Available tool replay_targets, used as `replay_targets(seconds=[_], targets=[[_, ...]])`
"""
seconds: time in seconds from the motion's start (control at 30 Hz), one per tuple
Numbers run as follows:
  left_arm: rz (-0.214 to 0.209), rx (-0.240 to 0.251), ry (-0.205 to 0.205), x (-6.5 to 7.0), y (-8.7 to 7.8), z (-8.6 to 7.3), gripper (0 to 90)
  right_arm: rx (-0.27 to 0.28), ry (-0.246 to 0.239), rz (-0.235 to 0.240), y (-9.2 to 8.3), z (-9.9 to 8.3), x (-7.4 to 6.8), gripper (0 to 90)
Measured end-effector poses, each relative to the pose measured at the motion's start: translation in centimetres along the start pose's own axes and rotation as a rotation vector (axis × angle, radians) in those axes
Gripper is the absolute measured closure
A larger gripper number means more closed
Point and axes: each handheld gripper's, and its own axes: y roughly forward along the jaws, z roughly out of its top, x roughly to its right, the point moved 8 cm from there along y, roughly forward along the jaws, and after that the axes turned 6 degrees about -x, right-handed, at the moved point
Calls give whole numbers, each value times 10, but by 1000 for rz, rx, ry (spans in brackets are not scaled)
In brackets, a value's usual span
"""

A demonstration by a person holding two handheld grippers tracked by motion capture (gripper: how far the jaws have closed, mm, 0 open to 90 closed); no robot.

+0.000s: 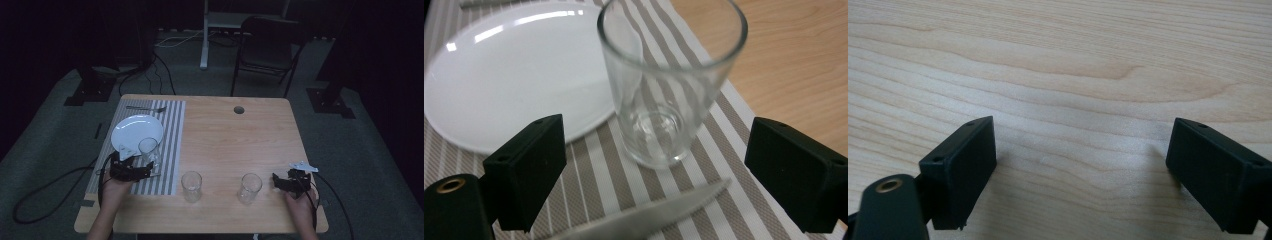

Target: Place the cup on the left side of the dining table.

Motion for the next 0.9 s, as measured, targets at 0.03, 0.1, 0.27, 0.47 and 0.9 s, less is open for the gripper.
replay_targets(seconds=[0.03,0.1,0.27,0.47,0.9], targets=[[3,3,-3,-1,-2,-3,103,0,0,0,0,0,0,122],[5,2,-10,-3,-4,-8,104,1,1,0,0,0,0,122],[13,-15,-27,-13,-5,-20,103,1,1,0,0,0,0,122],[10,-4,-50,-17,-11,-33,103,1,1,1,0,0,0,122],[35,-4,-81,-24,-24,-59,103,0,2,1,0,0,0,122]])
